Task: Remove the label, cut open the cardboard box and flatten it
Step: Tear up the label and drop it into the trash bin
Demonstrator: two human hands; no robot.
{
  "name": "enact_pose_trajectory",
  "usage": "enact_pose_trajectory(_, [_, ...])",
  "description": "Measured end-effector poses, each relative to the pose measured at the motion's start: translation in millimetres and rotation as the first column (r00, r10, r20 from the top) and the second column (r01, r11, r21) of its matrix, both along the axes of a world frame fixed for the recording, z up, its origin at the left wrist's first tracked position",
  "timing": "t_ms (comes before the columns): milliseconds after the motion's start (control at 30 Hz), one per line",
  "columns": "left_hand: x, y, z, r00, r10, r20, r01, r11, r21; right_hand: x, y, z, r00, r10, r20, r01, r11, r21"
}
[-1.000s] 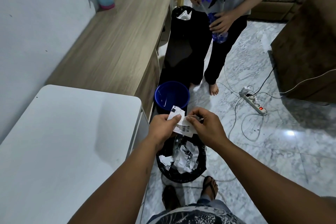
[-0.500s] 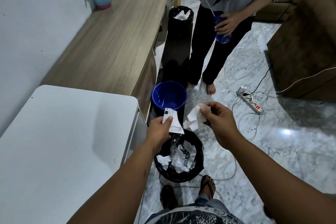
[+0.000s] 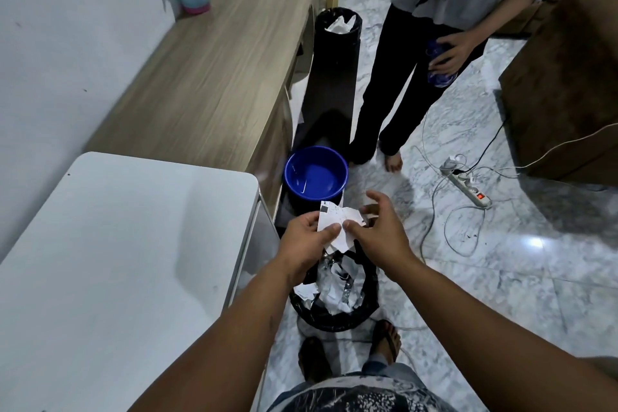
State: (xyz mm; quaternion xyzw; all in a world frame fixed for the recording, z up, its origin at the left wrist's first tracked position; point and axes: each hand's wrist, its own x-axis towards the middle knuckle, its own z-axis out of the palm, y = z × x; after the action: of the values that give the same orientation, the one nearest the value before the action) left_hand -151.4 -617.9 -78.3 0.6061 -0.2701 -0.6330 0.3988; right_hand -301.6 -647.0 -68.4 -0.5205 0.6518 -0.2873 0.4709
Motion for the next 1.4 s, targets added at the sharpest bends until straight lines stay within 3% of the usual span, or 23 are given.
enact_pose_trajectory(100, [1.9,0.3,1.8,1.000,0.026,0.001,-0.026,1.000,-0.013,0.6,0.8,-5.2,0.969,0.034,-0.243,-0.069,0.988,-0.138])
enact_pose_trajectory(200, [2.9,-0.9,2.1,1.000,0.024,-0.006,-0.024,1.000,-0.006,-0.1,3.8,-9.3,0.923,0.203,-0.328,-0.253,0.961,-0.116])
enact_pose_trajectory(333, [4.0,-1.3,-0.7,1.000,-0.002,-0.002,0.002,1.000,0.023,-0.8,7.3,-7.9,0.922,0.315,-0.224,-0.330,0.943,-0.032])
enact_pose_trajectory(433, [4.5,0.1,-2.0,1.000,-0.016,-0.011,0.017,0.999,0.044,-1.3,6.7,-6.6,0.939,0.280,-0.201,-0.289,0.957,-0.019])
enact_pose_trajectory(533, [4.5,0.3,-3.6,0.982,-0.039,0.187,0.042,0.999,-0.013,-1.5,7.0,-6.5,0.939,0.265,-0.221,-0.277,0.960,-0.025])
enact_pose_trajectory(633, [7.3,-1.6,-9.6,0.845,-0.057,0.531,0.138,0.984,-0.114,-4.4,7.1,-8.5,0.926,0.311,-0.214,-0.316,0.949,0.011])
enact_pose_trajectory(700, [10.2,-2.0,-11.1,0.677,-0.109,0.728,0.302,0.943,-0.140,-6.8,5.5,-11.4,0.900,0.376,-0.219,-0.375,0.926,0.046])
enact_pose_trajectory(800, [12.5,-0.9,-16.4,0.461,-0.184,0.868,0.458,0.887,-0.055,-6.6,3.4,-15.4,0.863,0.446,-0.235,-0.434,0.895,0.103])
enact_pose_trajectory(900, [11.9,-0.9,-31.9,0.433,-0.254,0.865,0.449,0.893,0.037,-5.2,3.0,-24.9,0.898,0.390,-0.202,-0.366,0.919,0.150])
enact_pose_trajectory(1100, [6.2,8.0,-81.2,0.495,-0.394,0.774,0.412,0.891,0.190,-7.7,12.0,-57.3,0.942,0.261,-0.210,-0.209,0.948,0.241])
enact_pose_trajectory(1400, [-5.4,14.6,-156.0,0.441,-0.460,0.771,0.441,0.859,0.260,-14.4,22.8,-138.0,0.905,0.307,-0.295,-0.202,0.919,0.338])
